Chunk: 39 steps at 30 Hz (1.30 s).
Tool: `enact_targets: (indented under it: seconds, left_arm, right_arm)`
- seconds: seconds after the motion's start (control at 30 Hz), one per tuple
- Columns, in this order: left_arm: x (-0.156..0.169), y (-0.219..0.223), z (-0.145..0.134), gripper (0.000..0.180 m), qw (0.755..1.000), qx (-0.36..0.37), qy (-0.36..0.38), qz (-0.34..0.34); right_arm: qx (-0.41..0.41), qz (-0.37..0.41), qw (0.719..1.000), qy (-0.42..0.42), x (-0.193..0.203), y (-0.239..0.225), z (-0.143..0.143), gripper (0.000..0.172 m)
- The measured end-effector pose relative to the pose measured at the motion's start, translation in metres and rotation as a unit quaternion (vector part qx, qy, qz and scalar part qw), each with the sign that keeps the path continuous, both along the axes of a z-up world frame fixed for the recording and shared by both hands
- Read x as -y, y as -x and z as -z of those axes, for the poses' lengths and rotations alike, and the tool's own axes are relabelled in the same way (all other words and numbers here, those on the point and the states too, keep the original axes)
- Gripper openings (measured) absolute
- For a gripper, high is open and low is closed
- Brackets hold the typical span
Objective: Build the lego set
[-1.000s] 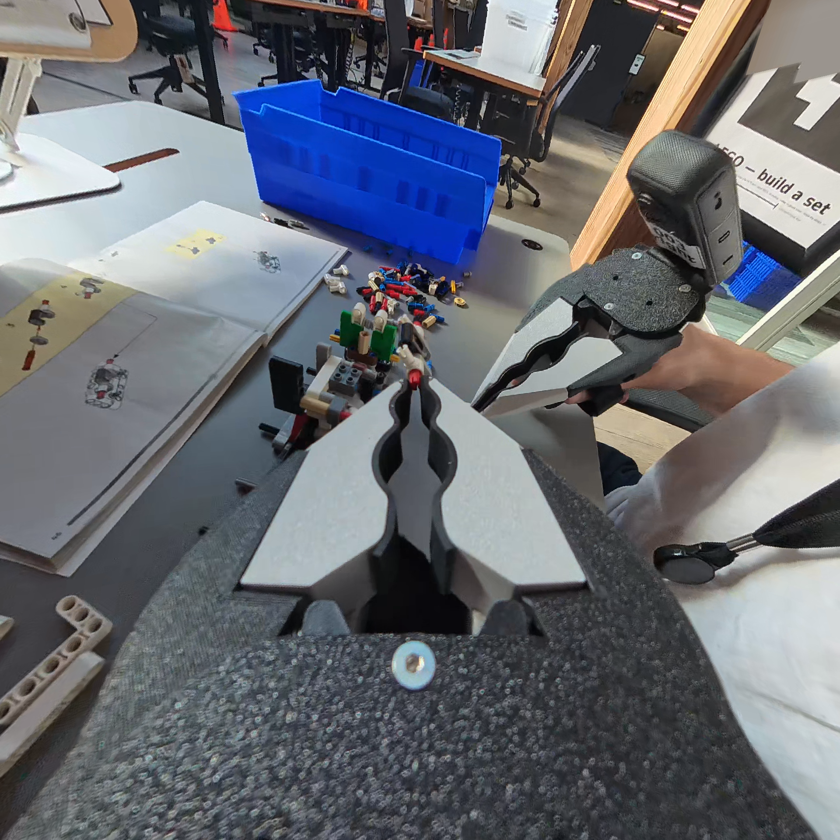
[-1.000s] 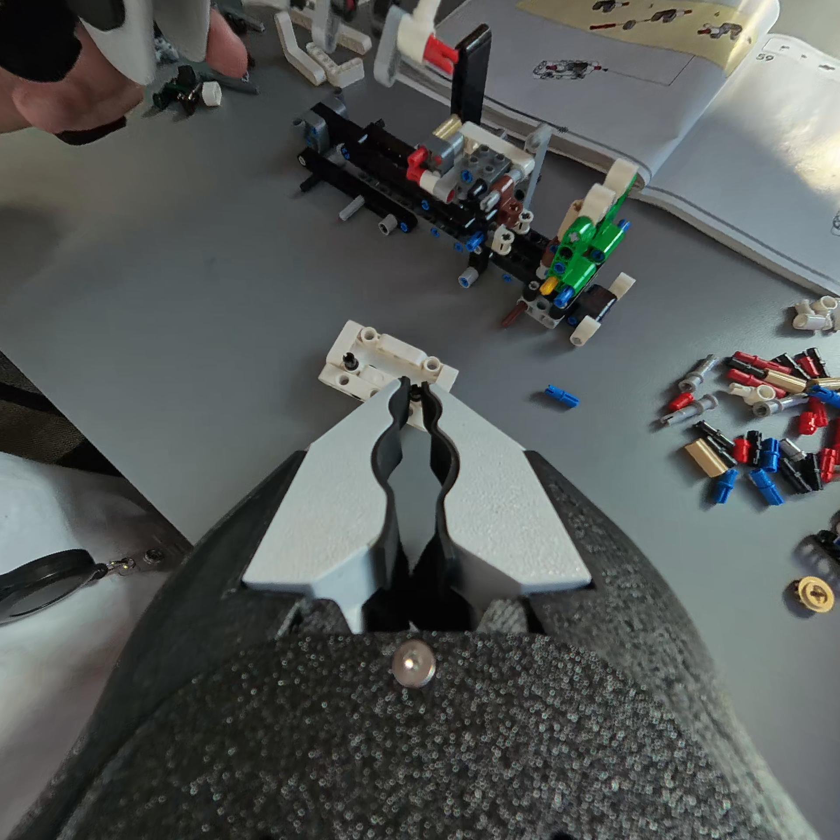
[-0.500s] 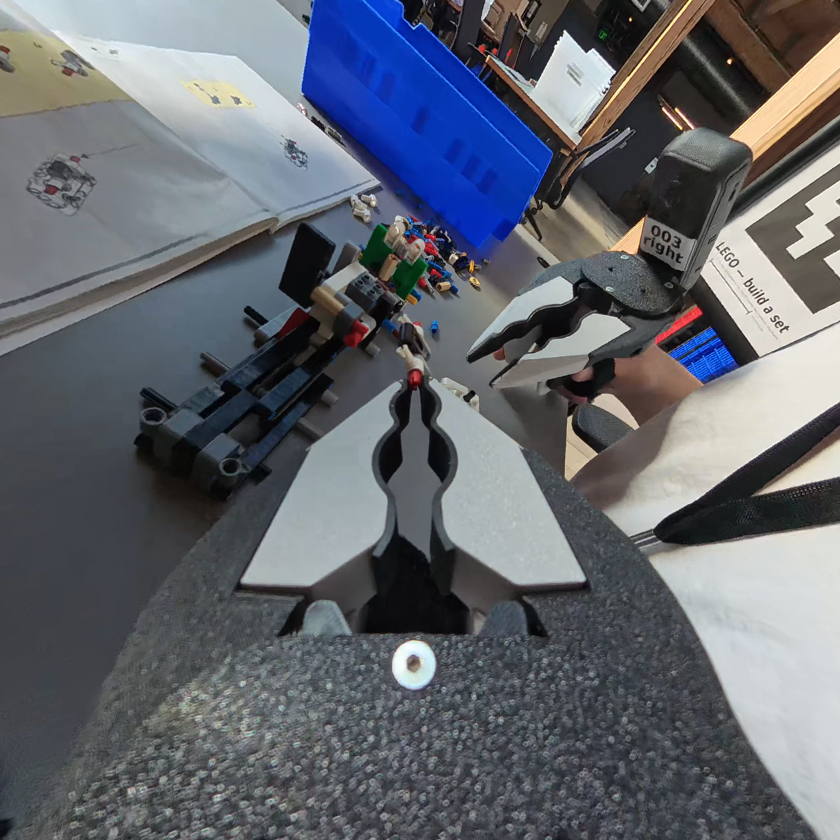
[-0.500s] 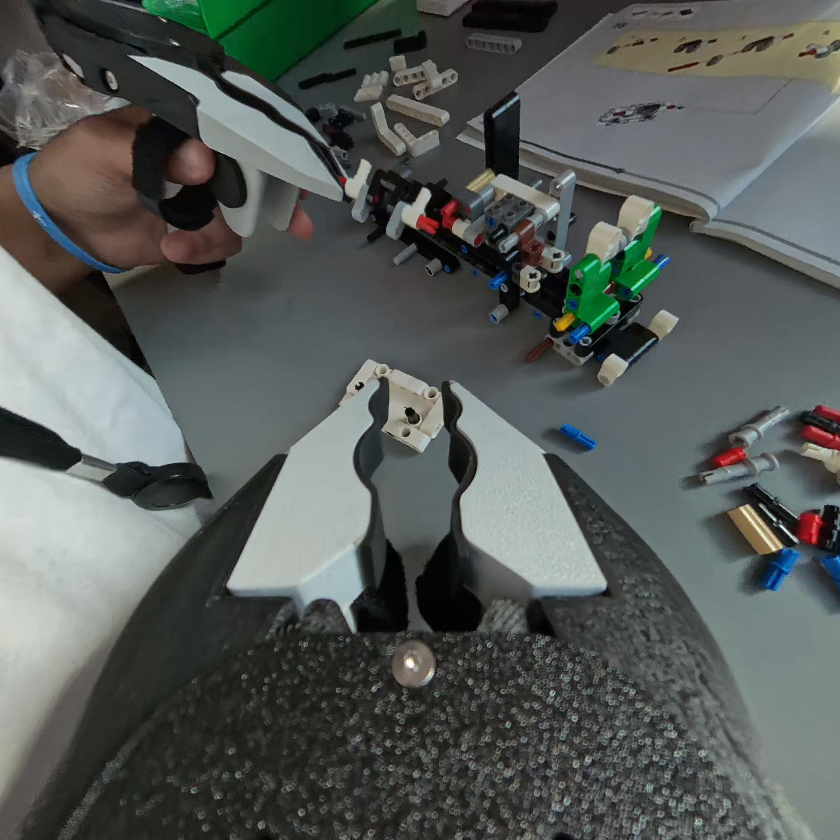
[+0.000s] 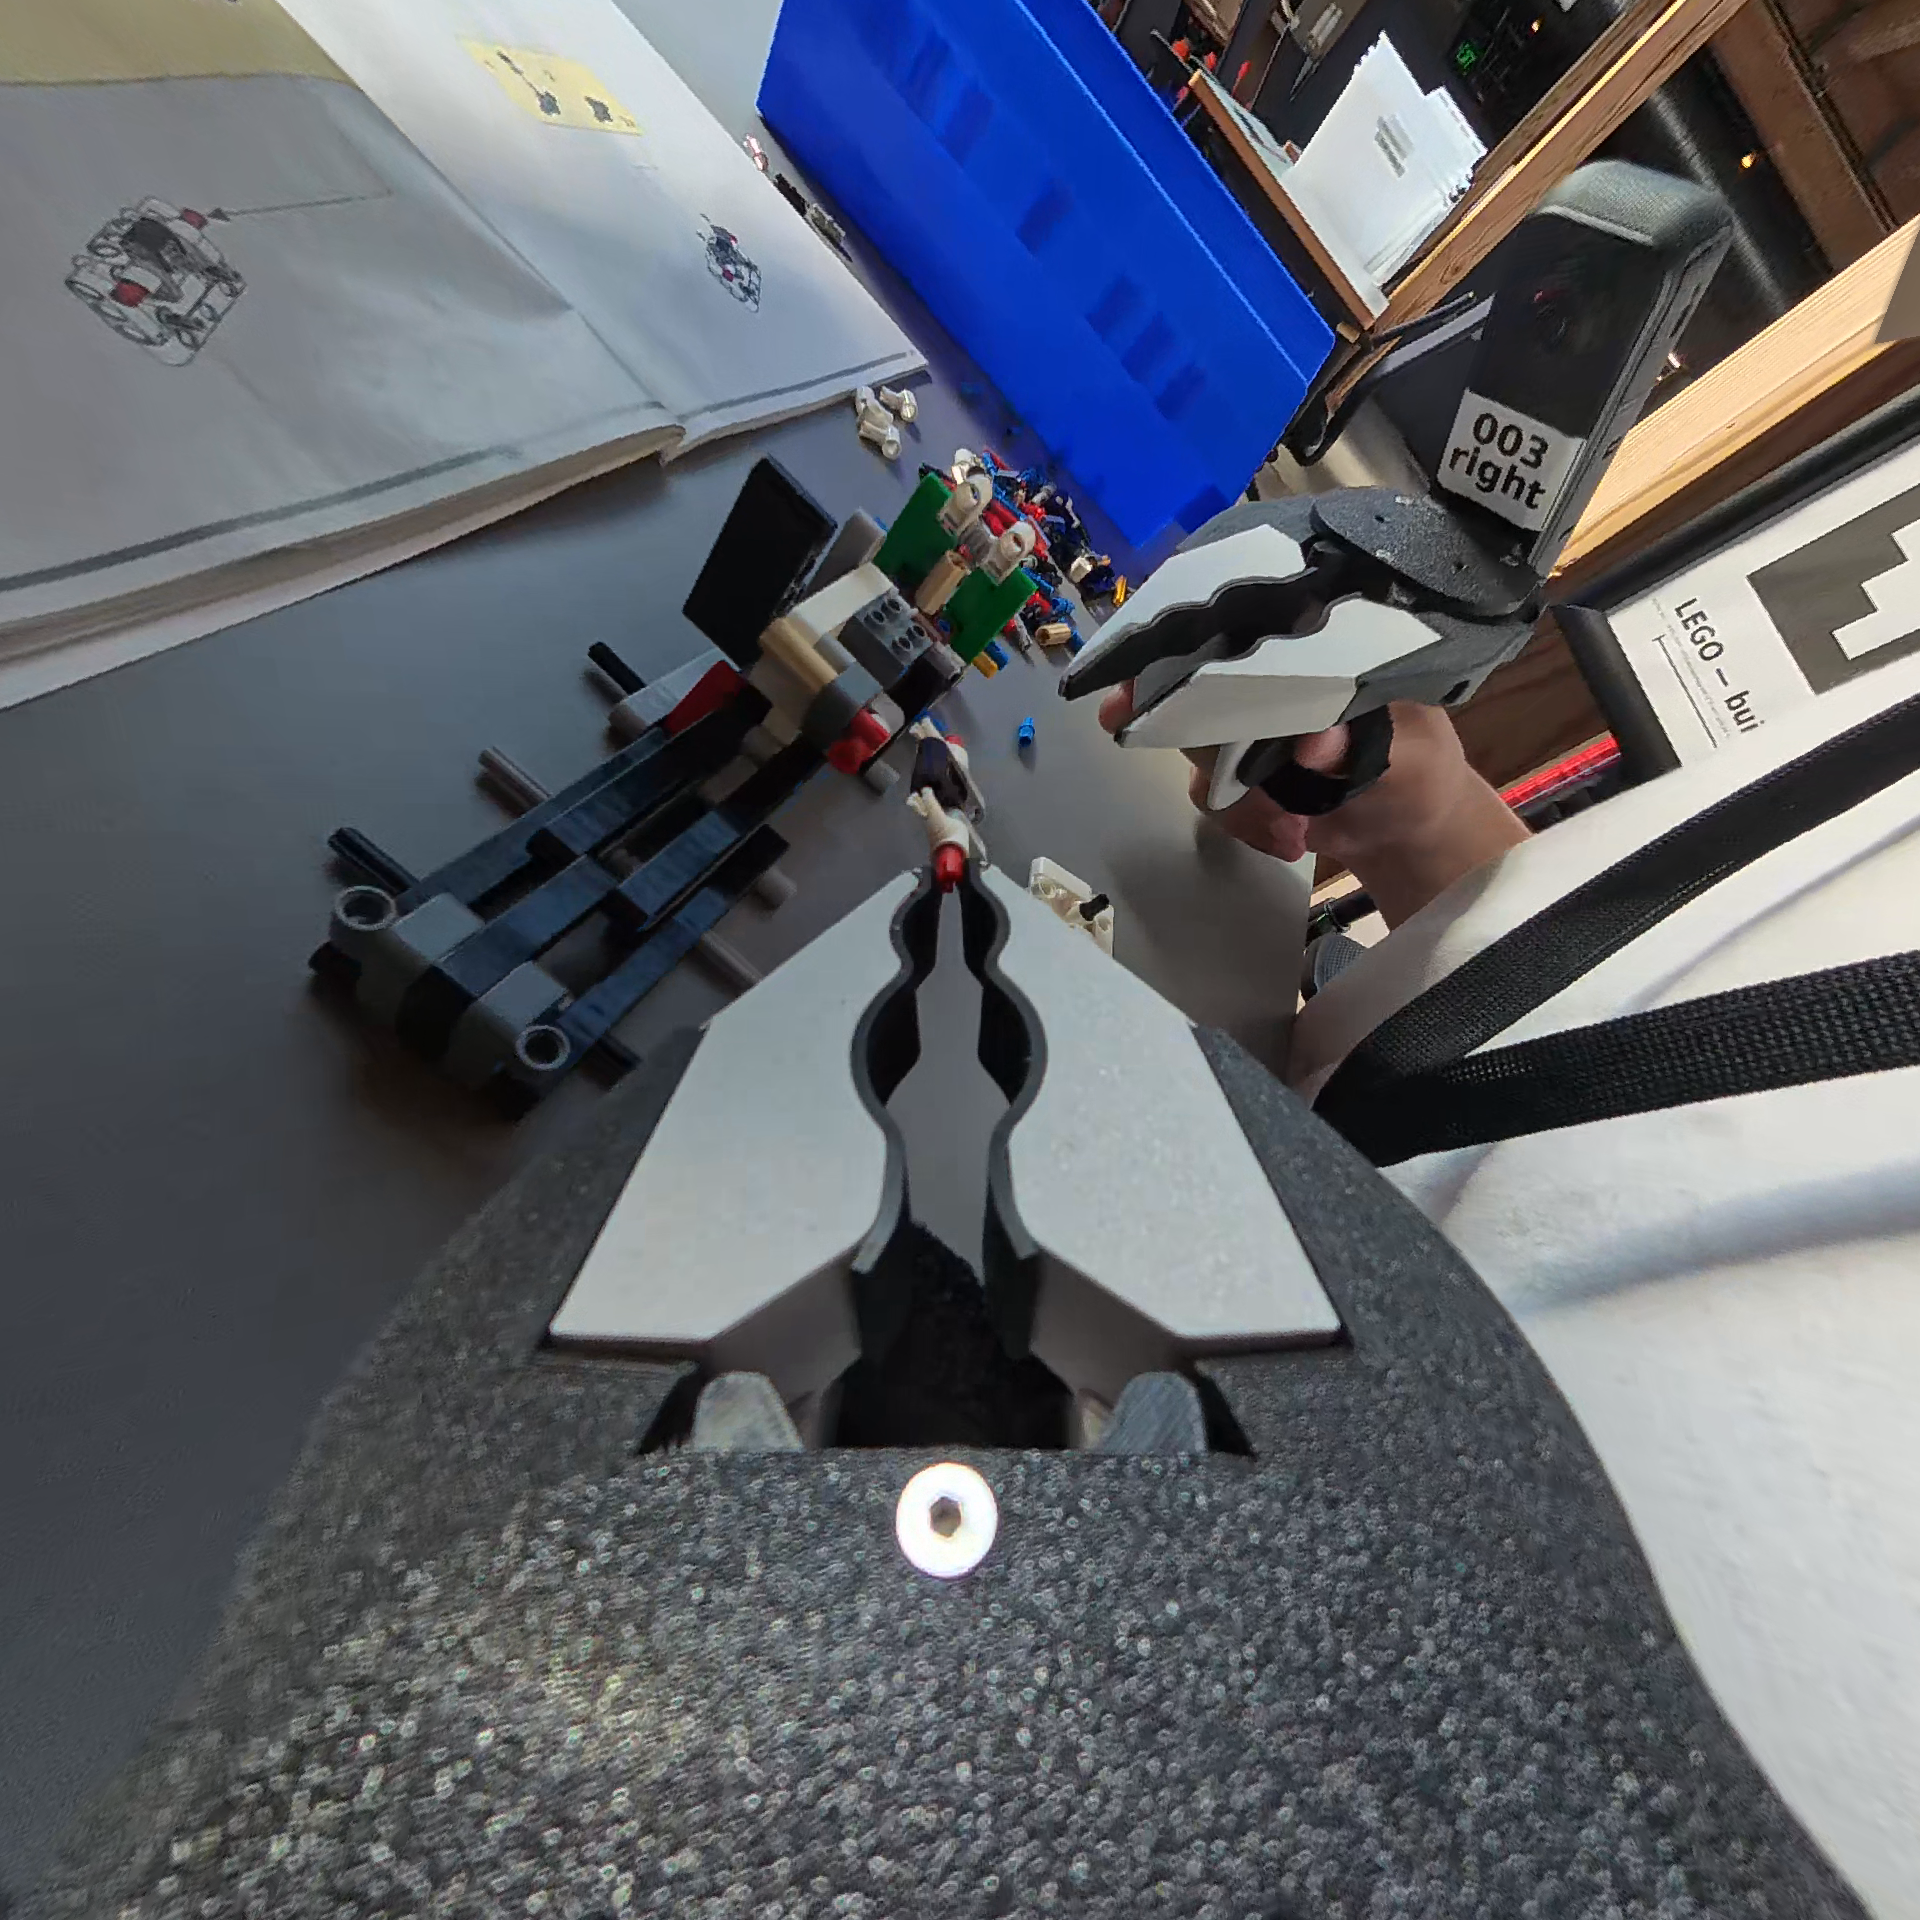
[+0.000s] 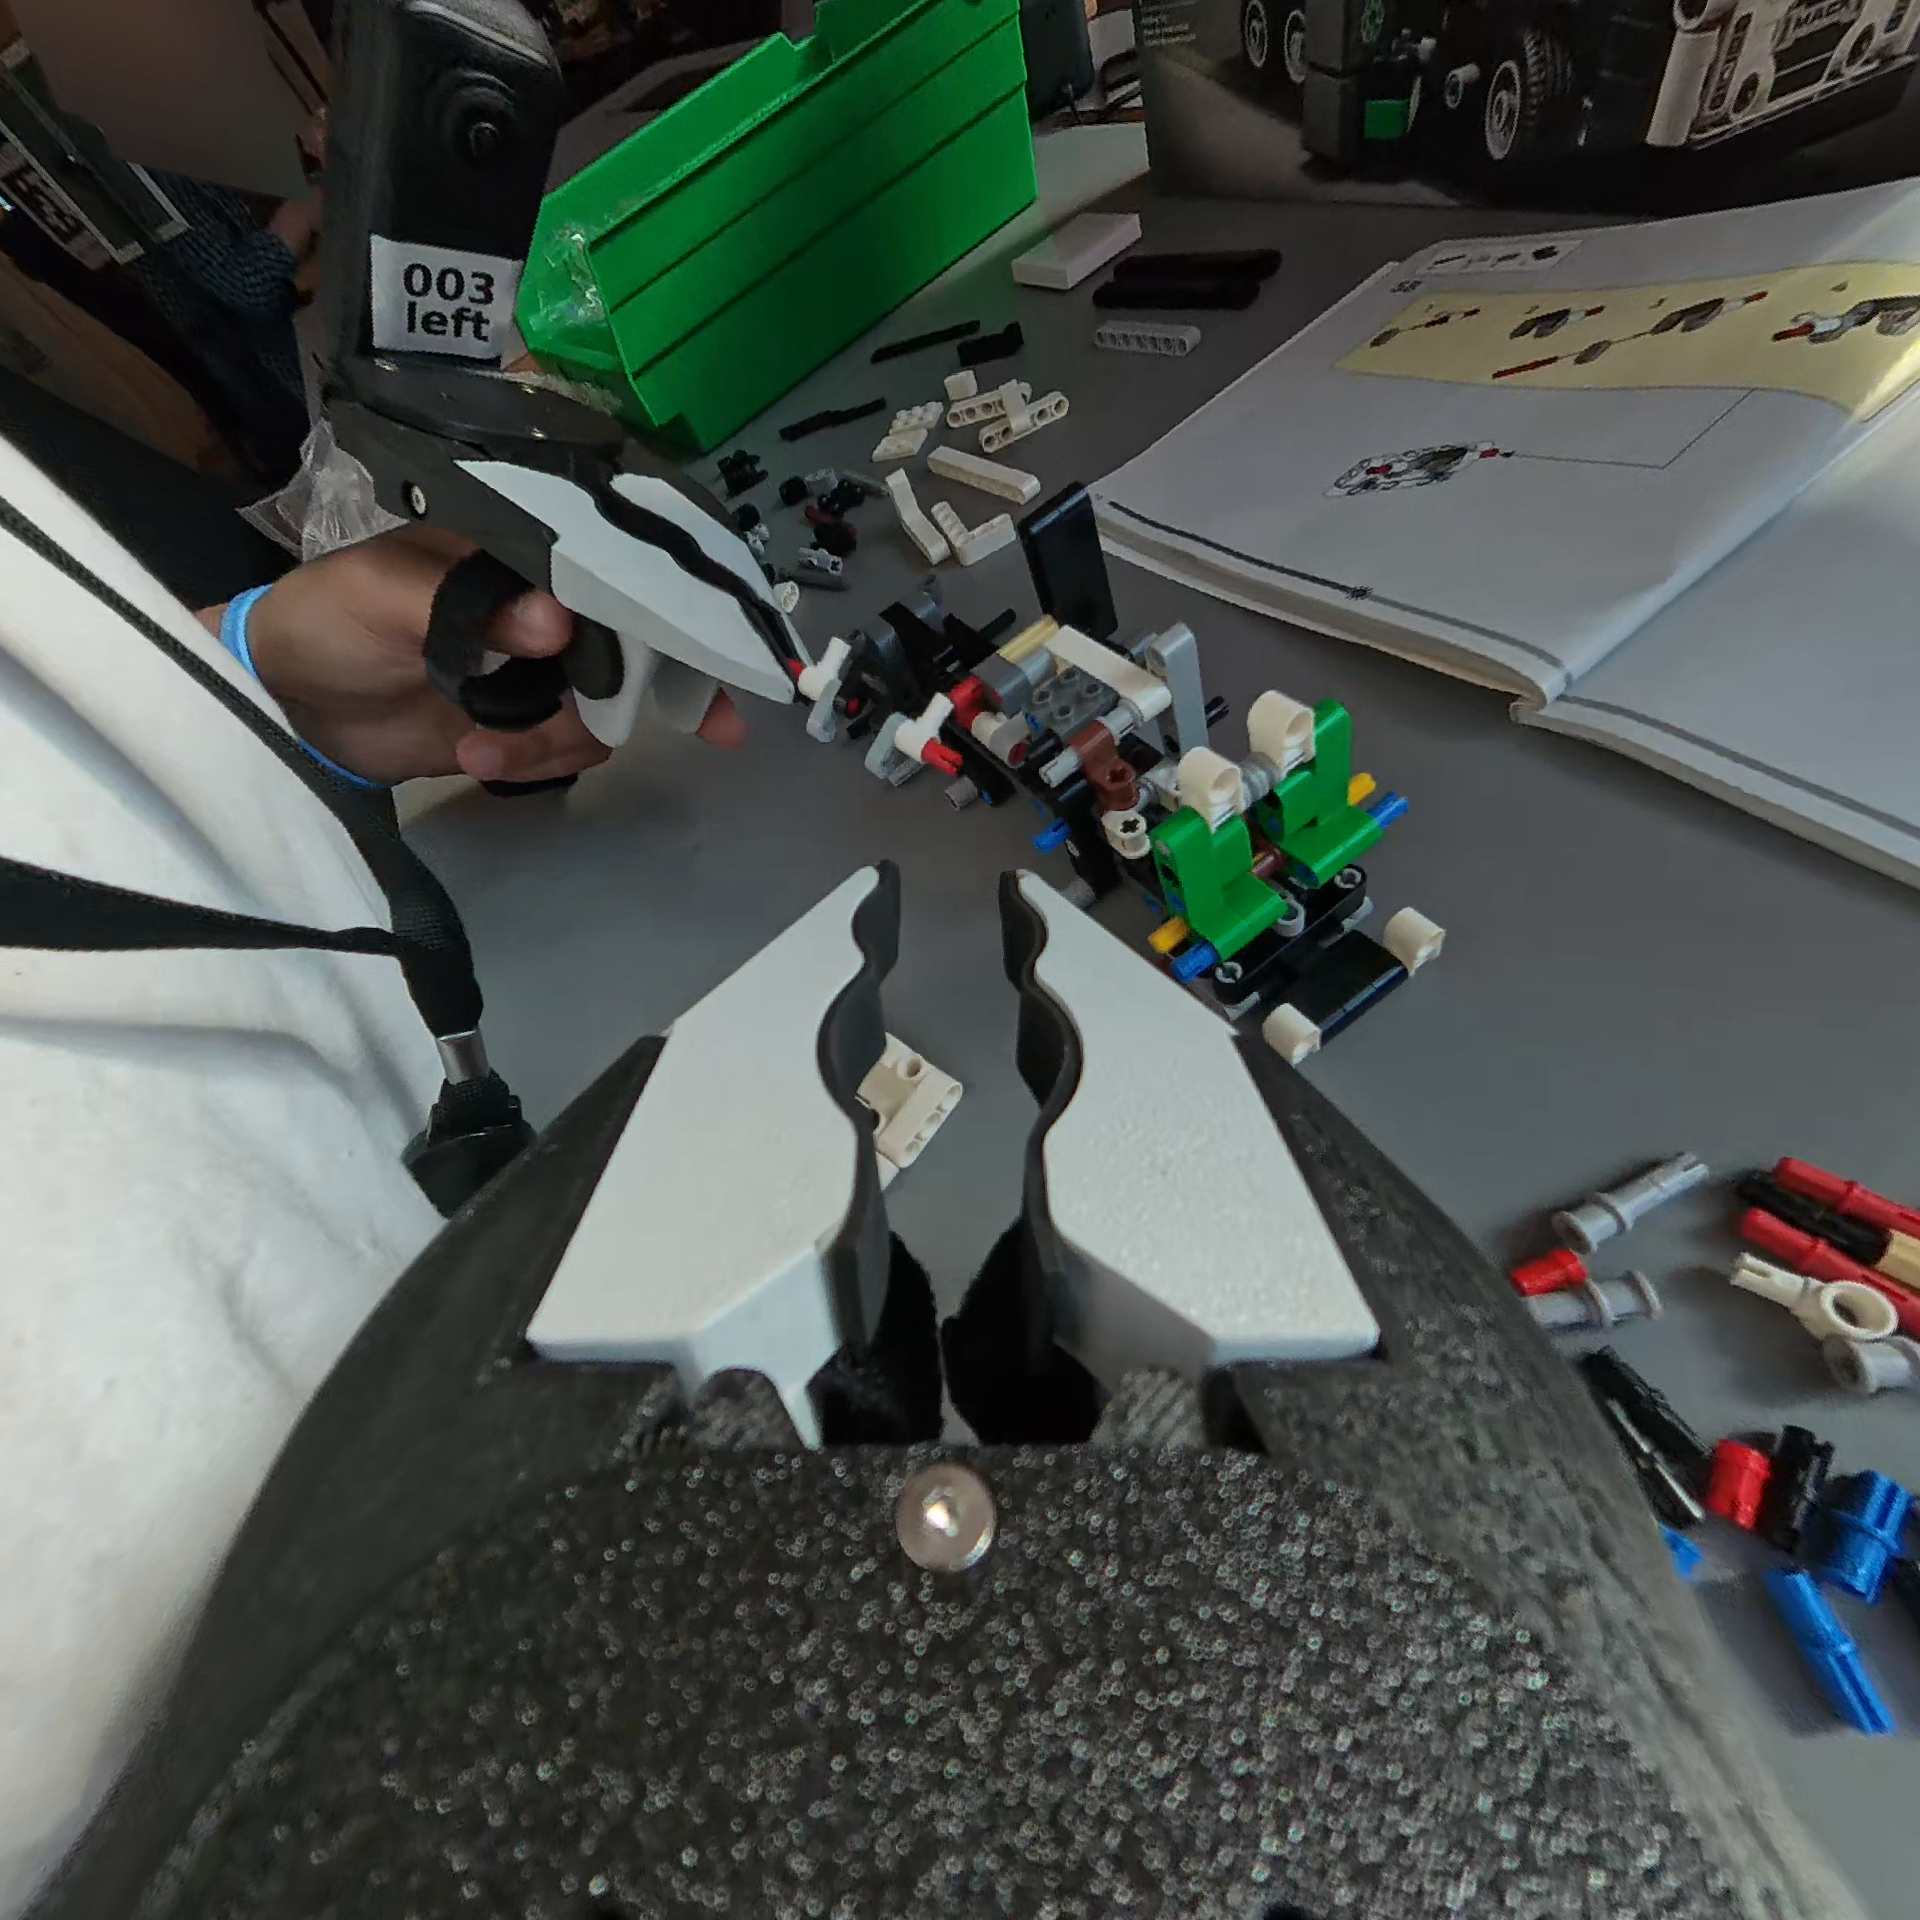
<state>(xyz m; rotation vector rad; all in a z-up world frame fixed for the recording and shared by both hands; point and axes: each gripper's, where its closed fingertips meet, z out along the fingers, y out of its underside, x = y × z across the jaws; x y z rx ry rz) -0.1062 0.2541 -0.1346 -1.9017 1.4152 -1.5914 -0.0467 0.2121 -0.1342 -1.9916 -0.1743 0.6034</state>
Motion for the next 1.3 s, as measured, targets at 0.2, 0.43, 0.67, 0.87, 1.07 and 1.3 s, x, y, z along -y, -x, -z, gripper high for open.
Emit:
enact_targets:
  seconds: [0.2, 0.43, 0.67, 0.87, 1.07, 1.3]
  left_arm:
    - [0.008, 0.001, -0.001, 0.002, 1.000, 0.011, 0.019, -0.005]
    - [0.017, 0.006, -0.003, 0.002, 0.969, 0.040, -0.242, 0.012]
    - [0.025, 0.013, -0.004, 0.001, 0.854, 0.107, -0.501, 0.090]
    - [0.028, 0.011, 0.002, 0.001, 0.826, 0.116, -0.540, 0.110]
    - [0.022, 0.008, -0.008, 0.001, 0.858, 0.120, -0.493, 0.077]
    - [-0.029, 0.004, -0.045, 0.000, 0.927, 0.119, -0.356, 0.013]
  right_arm:
    - [0.040, -0.008, 0.999, -0.002, -0.008, 0.015, -0.002, 0.021]
    - [0.123, 0.001, 0.992, -0.040, -0.012, 0.032, 0.001, 0.023]
    - [0.117, -0.016, 0.992, -0.049, -0.005, 0.041, 0.004, 0.025]
    - [0.083, -0.010, 0.995, -0.058, -0.002, 0.047, -0.001, 0.025]
    - [0.061, 0.017, 0.996, -0.066, 0.004, 0.035, -0.014, 0.024]
    - [0.089, 0.070, 0.992, -0.055, 0.005, -0.011, -0.018, 0.020]
